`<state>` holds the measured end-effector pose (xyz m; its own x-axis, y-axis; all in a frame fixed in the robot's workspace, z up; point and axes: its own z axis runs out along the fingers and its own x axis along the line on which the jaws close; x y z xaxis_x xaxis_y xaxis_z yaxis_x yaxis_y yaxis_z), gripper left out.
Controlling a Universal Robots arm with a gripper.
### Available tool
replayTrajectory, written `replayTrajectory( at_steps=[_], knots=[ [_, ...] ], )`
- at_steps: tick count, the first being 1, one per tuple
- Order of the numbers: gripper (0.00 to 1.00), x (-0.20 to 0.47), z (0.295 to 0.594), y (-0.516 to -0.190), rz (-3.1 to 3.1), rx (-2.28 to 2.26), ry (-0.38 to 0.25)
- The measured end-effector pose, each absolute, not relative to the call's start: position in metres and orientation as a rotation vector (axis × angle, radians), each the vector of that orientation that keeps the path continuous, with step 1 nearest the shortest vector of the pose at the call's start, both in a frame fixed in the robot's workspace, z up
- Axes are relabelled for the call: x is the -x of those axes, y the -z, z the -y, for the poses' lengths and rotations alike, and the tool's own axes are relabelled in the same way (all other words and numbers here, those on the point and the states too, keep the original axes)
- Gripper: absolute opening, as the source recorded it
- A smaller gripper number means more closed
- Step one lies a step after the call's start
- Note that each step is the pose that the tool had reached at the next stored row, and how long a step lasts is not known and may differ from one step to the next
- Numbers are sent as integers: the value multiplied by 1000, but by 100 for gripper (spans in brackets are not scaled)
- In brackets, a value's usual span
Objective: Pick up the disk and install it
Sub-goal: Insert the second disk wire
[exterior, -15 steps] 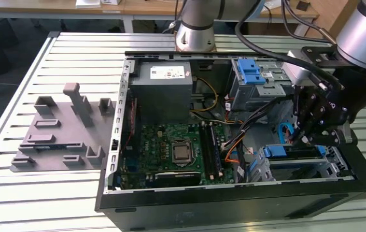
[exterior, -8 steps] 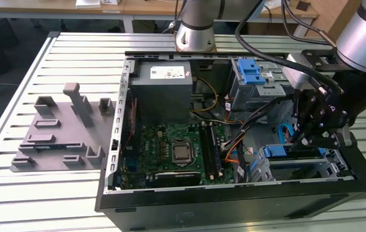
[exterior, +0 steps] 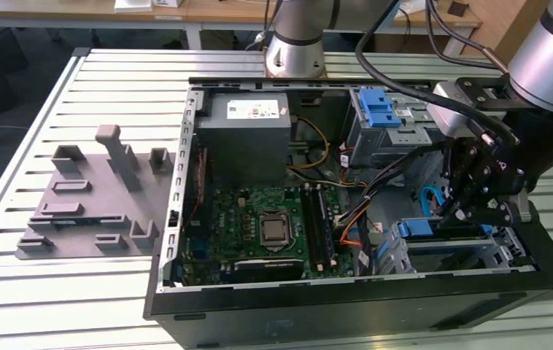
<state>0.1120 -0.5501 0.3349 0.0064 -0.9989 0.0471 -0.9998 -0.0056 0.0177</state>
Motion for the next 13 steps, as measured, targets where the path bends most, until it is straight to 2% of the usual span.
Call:
replayTrajectory(
  at_steps=[13],
  knots=[
    [16, -112, 551, -332, 2187, -2198, -25]
  ],
)
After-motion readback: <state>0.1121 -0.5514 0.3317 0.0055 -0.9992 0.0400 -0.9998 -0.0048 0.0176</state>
